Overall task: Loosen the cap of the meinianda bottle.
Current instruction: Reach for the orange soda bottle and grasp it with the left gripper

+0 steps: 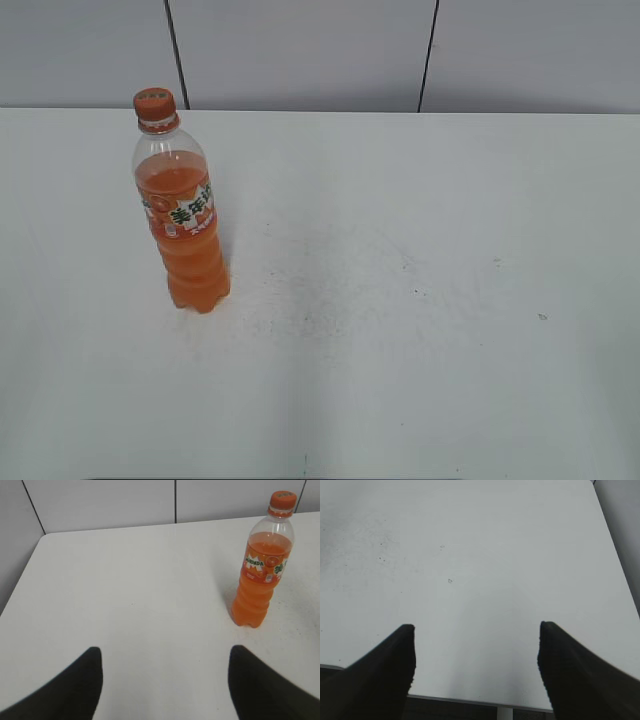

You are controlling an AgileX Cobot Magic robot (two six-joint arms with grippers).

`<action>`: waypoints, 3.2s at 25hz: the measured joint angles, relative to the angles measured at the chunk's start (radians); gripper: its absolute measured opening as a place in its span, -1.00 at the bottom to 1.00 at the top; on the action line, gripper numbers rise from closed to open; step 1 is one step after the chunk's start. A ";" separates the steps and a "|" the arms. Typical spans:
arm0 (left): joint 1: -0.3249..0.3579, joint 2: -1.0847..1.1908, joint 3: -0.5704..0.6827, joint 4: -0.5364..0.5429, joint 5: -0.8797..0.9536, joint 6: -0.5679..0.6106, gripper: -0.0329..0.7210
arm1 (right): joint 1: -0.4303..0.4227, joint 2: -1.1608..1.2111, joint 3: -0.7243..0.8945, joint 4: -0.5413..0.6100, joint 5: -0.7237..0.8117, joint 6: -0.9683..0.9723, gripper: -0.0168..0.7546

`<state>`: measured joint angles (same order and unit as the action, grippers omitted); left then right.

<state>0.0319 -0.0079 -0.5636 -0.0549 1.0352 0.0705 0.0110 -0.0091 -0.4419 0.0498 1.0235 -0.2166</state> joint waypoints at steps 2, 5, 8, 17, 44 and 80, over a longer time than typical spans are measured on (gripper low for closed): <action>0.000 0.000 0.000 0.000 0.000 0.000 0.36 | 0.000 0.000 0.000 0.000 0.000 0.000 0.53; 0.000 0.000 0.000 0.000 0.000 0.000 0.35 | 0.000 0.000 0.000 0.000 0.000 0.000 0.53; 0.000 0.000 0.000 0.000 0.000 0.000 0.35 | 0.000 0.000 0.000 0.000 0.000 0.000 0.53; 0.000 0.000 0.000 0.000 0.000 0.000 0.34 | 0.000 0.000 0.000 0.000 0.000 0.000 0.53; -0.022 0.455 0.023 -0.020 -0.863 0.109 0.30 | 0.000 0.000 0.000 0.000 0.000 0.000 0.53; 0.236 1.511 0.148 1.527 -2.044 -0.694 0.77 | 0.000 0.000 0.000 0.000 0.000 0.000 0.53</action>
<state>0.2683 1.5028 -0.4155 1.4723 -1.0085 -0.6232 0.0110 -0.0091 -0.4419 0.0498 1.0235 -0.2166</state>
